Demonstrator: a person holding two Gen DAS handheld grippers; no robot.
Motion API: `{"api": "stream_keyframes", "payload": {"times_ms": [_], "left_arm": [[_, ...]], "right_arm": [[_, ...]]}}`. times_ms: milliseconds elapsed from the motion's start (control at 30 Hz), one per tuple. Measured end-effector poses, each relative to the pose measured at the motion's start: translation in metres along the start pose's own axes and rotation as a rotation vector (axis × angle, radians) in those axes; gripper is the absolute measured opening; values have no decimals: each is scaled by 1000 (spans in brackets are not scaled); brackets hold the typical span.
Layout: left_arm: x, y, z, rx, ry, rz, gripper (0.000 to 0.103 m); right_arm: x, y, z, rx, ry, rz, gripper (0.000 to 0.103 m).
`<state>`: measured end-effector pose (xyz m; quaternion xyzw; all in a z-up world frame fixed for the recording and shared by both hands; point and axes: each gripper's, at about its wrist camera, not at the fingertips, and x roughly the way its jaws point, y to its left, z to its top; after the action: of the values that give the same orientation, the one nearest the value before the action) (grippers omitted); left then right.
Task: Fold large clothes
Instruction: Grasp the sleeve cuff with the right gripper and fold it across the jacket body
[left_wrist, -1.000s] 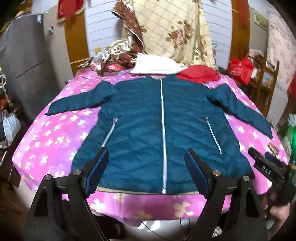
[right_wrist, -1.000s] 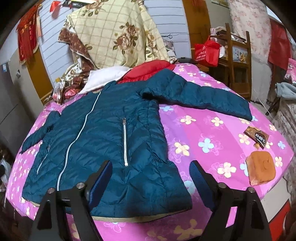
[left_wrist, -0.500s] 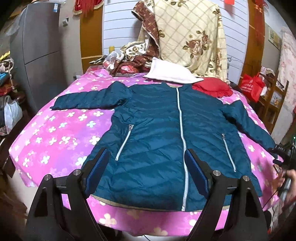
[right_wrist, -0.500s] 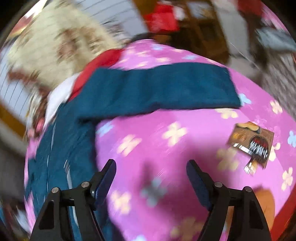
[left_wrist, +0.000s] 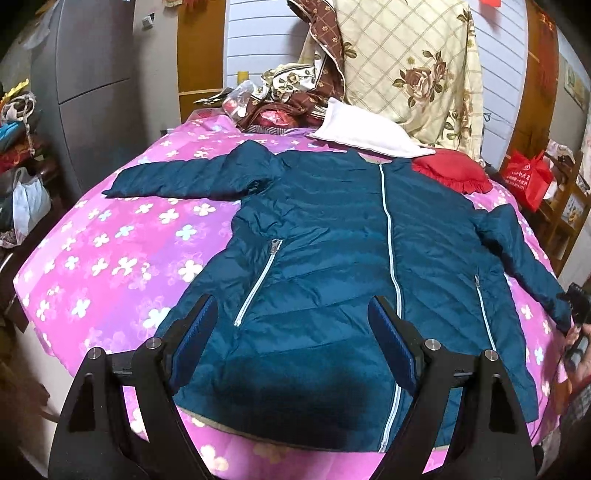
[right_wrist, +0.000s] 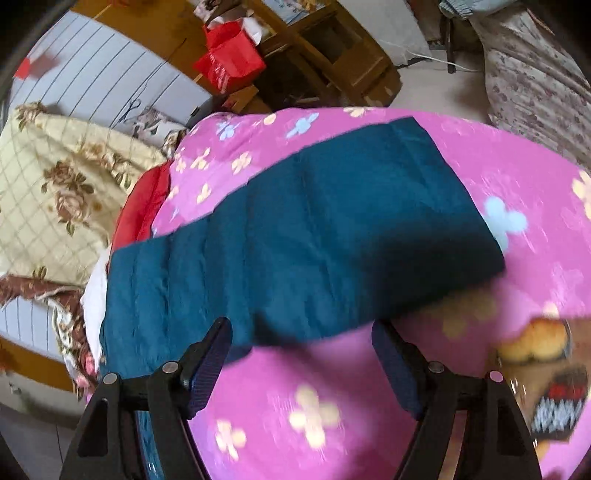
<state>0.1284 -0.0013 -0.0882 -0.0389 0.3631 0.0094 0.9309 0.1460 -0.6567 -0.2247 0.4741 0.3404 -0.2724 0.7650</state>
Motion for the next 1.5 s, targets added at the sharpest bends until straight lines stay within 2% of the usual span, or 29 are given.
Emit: {"api": "stream_keyframes", "payload": {"times_ms": [67, 100, 133, 167, 200, 233, 333, 467, 633, 767, 933, 1100, 1167, 1333, 1400, 1500], "left_arm": [[2, -3, 1, 4, 0, 3, 84], [5, -5, 2, 7, 1, 6, 84], [6, -6, 2, 11, 5, 11, 84], [8, -6, 3, 14, 8, 16, 84], [10, -6, 4, 16, 10, 20, 84], [12, -5, 4, 16, 11, 24, 84], [15, -2, 5, 8, 17, 29, 84], [14, 2, 7, -6, 8, 19, 84], [4, 6, 8, 17, -35, 20, 84], [-2, 16, 14, 11, -78, 19, 84], [6, 33, 23, -16, -100, 1, 84], [24, 60, 37, -84, -105, 25, 84], [30, 71, 42, -113, -112, 32, 84], [55, 95, 62, -147, -141, 102, 84], [65, 105, 72, -176, -153, 125, 84], [79, 123, 83, -228, -161, 142, 84]], "right_arm": [[7, 2, 12, 27, -12, -15, 74], [9, 1, 16, 30, -15, -30, 61], [12, 2, 21, 25, -16, -70, 43], [14, 3, 25, 14, -18, -108, 36], [16, 3, 27, 5, -14, -128, 22], [18, 3, 31, -4, -6, -138, 15], [13, 5, 37, -40, -8, -149, 9], [-11, 31, 38, -145, -69, -180, 6], [-58, 110, 29, -370, -189, -213, 5], [-92, 189, 8, -515, -252, -175, 5], [-124, 302, -54, -718, -283, -71, 5], [-115, 397, -145, -894, -222, 38, 5], [-97, 432, -194, -979, -175, 71, 5], [-34, 476, -297, -1123, -38, 102, 5], [-5, 484, -330, -1157, 11, 87, 5], [37, 493, -363, -1176, 110, 78, 5]]}}
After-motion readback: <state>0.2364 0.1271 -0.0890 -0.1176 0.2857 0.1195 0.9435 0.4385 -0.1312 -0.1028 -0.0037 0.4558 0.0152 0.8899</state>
